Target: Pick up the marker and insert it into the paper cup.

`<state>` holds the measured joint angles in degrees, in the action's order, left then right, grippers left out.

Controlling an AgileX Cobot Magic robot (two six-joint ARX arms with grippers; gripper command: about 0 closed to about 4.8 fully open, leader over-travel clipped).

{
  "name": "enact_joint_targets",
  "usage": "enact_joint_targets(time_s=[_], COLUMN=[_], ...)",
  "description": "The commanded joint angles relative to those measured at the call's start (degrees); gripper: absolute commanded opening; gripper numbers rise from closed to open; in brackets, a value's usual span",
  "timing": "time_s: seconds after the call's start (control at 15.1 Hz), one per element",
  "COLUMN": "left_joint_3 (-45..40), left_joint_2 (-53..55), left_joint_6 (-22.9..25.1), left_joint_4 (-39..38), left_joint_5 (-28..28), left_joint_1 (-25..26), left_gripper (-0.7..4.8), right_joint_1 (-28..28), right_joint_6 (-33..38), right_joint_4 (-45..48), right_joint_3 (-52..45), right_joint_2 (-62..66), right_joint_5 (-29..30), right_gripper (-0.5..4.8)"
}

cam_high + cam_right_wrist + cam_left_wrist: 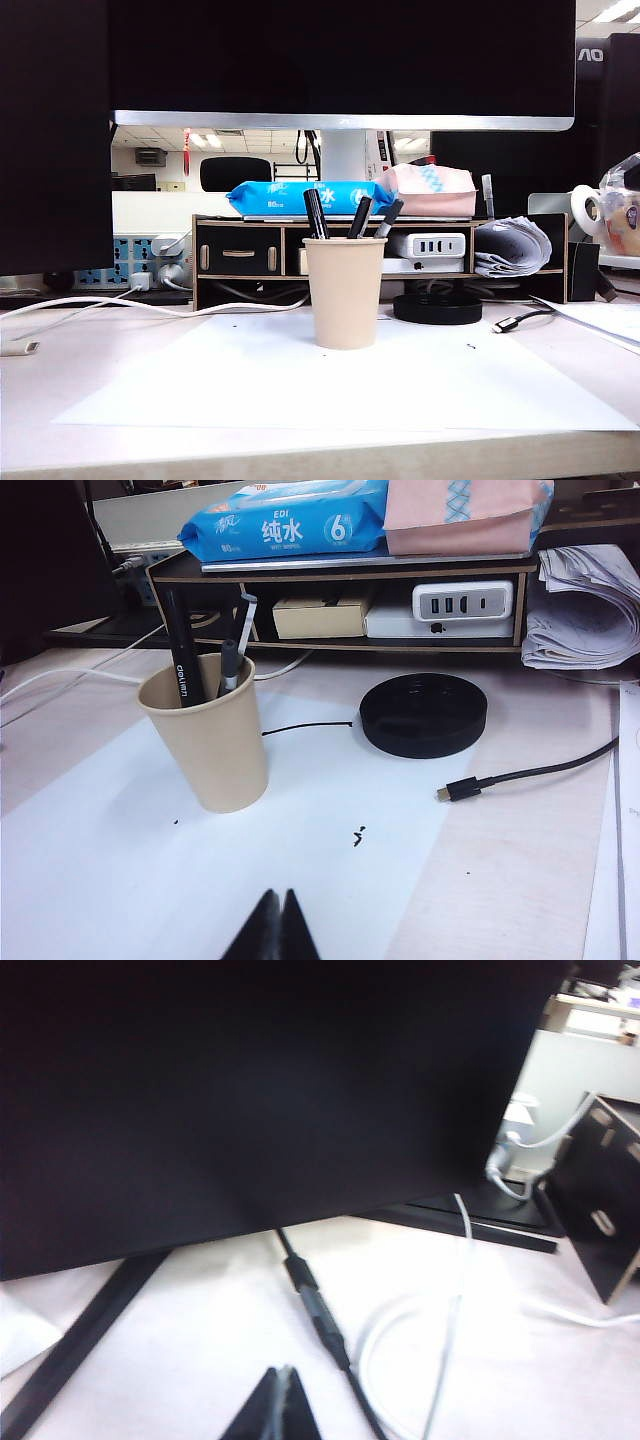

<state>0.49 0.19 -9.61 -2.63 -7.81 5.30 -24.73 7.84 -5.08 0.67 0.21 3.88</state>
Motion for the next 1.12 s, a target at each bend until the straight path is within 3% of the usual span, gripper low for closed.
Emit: enact_joint_targets(time_s=[0.07,0.4,0.46,0.66,1.12], left_joint_3=[0.0,0.0,0.0,0.0,0.0], left_joint_2=[0.0,0.0,0.0,0.0,0.0], left_joint_6=[0.6,3.6,6.3,8.2,8.6], left_joint_4=[0.3,0.1,0.0,-0.5,-0.6], left_joint_5=[0.1,2.2,4.7,9.6,9.6], left_joint_1=[0.1,0.1,0.1,0.1,0.1], left_gripper=[-0.04,-0.04,-0.04,-0.04,-0.04], right_joint_1=[0.0,0.0,0.0,0.0,0.0], right_joint_6=[-0.1,-0.1,-0.1,-0.1,-0.1], right_joint_4=[0.6,0.6,0.7,0.6,0.6], right_joint_3=[-0.1,-0.1,-0.1,-0.1,-0.1], right_joint_2=[0.0,0.0,0.0,0.0,0.0], right_joint_5=[-0.1,-0.1,-0.1,-0.1,-0.1], right_gripper=[-0.05,-0.05,-0.05,-0.05,-0.05])
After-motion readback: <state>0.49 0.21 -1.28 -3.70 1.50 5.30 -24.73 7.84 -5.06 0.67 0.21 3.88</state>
